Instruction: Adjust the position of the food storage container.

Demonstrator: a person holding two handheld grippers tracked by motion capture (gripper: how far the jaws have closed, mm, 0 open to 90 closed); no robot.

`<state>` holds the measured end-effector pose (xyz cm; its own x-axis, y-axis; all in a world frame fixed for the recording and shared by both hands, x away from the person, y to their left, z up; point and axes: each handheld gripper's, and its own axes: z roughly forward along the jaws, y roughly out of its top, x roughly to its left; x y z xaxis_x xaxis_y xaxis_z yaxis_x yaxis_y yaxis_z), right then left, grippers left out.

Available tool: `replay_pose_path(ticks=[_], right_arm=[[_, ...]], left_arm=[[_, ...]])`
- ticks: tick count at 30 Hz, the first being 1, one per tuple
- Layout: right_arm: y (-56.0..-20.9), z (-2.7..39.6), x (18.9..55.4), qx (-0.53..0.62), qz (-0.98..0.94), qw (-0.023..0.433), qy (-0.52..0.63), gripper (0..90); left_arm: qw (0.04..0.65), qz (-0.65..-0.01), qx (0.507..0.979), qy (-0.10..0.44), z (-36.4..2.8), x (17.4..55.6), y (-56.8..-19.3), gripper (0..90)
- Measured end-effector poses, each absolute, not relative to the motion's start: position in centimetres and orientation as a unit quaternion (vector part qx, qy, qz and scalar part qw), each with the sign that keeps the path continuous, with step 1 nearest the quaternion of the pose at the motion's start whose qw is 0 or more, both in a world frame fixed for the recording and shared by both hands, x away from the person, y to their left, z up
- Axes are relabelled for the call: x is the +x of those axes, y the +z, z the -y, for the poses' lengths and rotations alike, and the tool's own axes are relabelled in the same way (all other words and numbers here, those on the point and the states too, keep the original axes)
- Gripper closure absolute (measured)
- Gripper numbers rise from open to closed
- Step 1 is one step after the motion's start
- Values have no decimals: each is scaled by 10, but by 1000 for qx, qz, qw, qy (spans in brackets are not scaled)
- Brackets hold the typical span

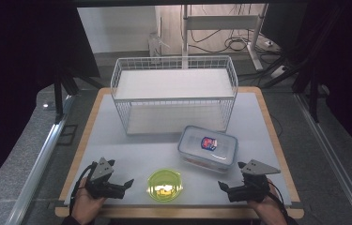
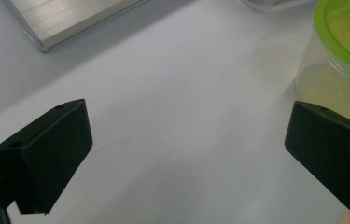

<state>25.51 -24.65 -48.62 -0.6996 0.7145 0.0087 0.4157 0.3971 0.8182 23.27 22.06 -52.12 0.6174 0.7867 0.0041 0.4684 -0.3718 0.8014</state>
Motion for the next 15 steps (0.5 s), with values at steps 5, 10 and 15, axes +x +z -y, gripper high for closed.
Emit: replay_pose_path(ticks=[5, 10, 15], right_arm=[[-490, 246, 256, 346, -821, 191, 411, 0], [-491, 245, 257, 342, -822, 191, 412, 0], [-490, 245, 256, 344, -818, 192, 419, 0]], left_arm=[[403, -393, 803, 194, -220, 233, -520, 5], [403, -396, 805, 182, -218, 233, -519, 10], [394, -398, 808, 184, -216, 232, -517, 57]])
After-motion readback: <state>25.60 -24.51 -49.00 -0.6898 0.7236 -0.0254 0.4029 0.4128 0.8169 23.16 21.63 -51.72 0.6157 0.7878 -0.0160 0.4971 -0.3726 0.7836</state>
